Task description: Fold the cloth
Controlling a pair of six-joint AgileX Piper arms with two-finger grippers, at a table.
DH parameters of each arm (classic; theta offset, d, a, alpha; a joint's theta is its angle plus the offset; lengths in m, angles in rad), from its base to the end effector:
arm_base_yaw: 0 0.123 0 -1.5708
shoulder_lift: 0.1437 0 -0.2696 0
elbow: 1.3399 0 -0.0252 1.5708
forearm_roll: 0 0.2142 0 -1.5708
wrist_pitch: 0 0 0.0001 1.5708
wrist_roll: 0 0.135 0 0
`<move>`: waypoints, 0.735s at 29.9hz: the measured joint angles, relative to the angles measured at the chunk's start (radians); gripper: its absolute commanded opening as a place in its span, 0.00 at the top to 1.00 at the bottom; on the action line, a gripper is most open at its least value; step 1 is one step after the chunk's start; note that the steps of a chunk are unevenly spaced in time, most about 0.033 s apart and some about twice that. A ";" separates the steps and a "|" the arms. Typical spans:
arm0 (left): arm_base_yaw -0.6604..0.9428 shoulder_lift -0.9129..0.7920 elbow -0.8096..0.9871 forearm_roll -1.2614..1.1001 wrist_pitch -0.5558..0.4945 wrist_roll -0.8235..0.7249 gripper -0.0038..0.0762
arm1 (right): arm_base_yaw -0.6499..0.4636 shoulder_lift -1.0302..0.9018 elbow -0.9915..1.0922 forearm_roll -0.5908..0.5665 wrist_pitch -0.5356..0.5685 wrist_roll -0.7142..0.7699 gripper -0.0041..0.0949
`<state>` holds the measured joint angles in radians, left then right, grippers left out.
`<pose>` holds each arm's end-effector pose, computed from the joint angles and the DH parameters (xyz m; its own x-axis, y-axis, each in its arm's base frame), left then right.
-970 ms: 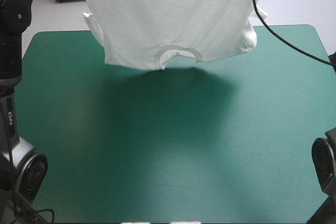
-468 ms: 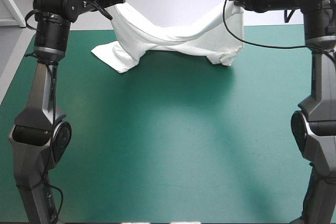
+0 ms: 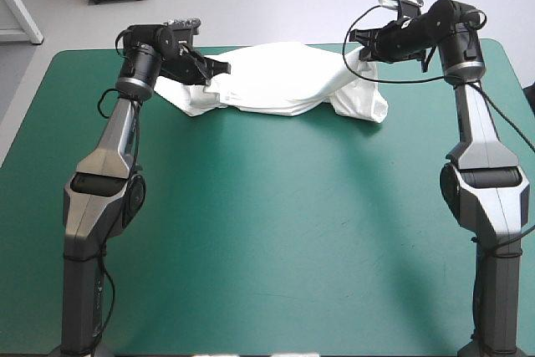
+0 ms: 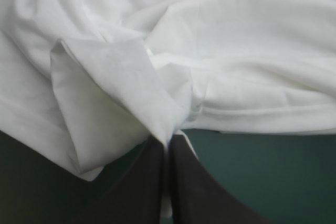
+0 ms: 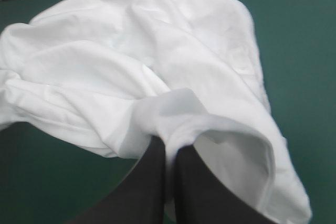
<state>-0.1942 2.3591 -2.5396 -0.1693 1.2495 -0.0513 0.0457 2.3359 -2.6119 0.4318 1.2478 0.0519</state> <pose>0.4774 -0.1159 0.2542 -0.8382 0.0592 -0.5421 0.1912 0.9629 -0.1905 0.4823 0.0757 0.2949 -0.7981 0.1435 -0.5853 -0.1488 0.8942 0.4221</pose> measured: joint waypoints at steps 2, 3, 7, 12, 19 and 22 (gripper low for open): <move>-0.002 0.013 0.001 0.021 0.008 0.004 0.98 | 0.000 -0.020 0.059 -0.052 0.000 -0.030 0.97; -0.002 0.013 0.001 0.039 0.008 0.007 0.98 | 0.000 -0.032 0.102 -0.085 0.000 -0.043 0.97; -0.002 0.004 0.001 0.079 0.008 0.011 0.98 | 0.002 -0.115 0.321 -0.185 -0.001 -0.094 0.97; -0.009 -0.021 0.019 0.093 0.007 0.028 0.98 | 0.008 -0.185 0.495 -0.183 -0.001 -0.107 0.97; -0.032 -0.196 0.345 0.128 -0.025 0.035 0.98 | 0.025 -0.297 0.621 -0.198 -0.007 -0.111 0.97; -0.032 -0.339 0.636 0.130 -0.149 0.019 0.98 | 0.030 -0.343 0.706 -0.200 -0.011 -0.111 0.97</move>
<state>-0.2261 2.0199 -1.9033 -0.0391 1.1002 -0.0324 0.0755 1.9930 -1.9057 0.2318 1.2367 -0.0594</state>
